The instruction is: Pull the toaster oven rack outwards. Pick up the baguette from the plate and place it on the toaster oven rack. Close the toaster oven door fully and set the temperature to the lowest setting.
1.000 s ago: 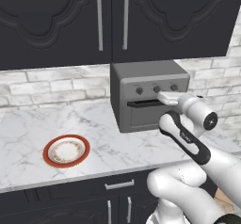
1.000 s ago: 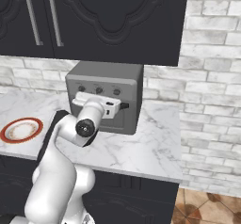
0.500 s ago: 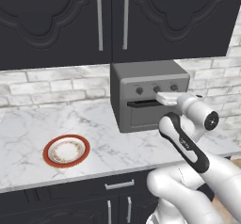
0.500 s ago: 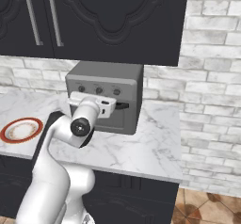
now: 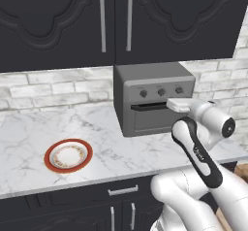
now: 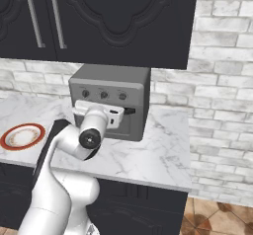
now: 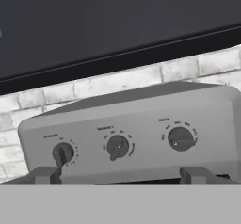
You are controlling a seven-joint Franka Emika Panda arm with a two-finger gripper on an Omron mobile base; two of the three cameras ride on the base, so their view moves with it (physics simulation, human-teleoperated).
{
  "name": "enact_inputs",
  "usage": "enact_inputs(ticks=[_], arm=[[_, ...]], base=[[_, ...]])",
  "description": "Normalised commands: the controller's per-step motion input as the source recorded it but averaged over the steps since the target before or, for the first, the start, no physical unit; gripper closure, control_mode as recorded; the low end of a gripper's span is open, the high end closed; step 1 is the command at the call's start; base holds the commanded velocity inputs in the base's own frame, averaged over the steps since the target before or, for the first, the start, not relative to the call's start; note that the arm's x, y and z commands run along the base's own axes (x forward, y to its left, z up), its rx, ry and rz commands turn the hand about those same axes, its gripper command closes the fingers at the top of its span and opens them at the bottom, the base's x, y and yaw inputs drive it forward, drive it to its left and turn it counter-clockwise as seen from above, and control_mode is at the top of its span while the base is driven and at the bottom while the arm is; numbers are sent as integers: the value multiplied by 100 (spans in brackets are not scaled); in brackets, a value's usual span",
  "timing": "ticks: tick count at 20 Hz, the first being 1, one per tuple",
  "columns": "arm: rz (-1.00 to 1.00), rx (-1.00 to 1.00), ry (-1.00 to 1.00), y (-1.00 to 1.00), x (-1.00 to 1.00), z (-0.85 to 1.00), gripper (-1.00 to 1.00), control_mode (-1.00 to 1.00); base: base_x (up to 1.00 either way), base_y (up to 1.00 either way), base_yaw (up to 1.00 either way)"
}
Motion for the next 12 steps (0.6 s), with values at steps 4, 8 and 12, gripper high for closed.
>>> enact_inputs(ticks=[4,8,12], arm=[[-3,0,-21,7,6,-61,-100,-100],[-7,0,-14,31,41,-39,-100,-100],[-10,0,-8,45,36,-26,-100,-100]], base=[[0,0,0],[0,0,0],[0,0,0]])
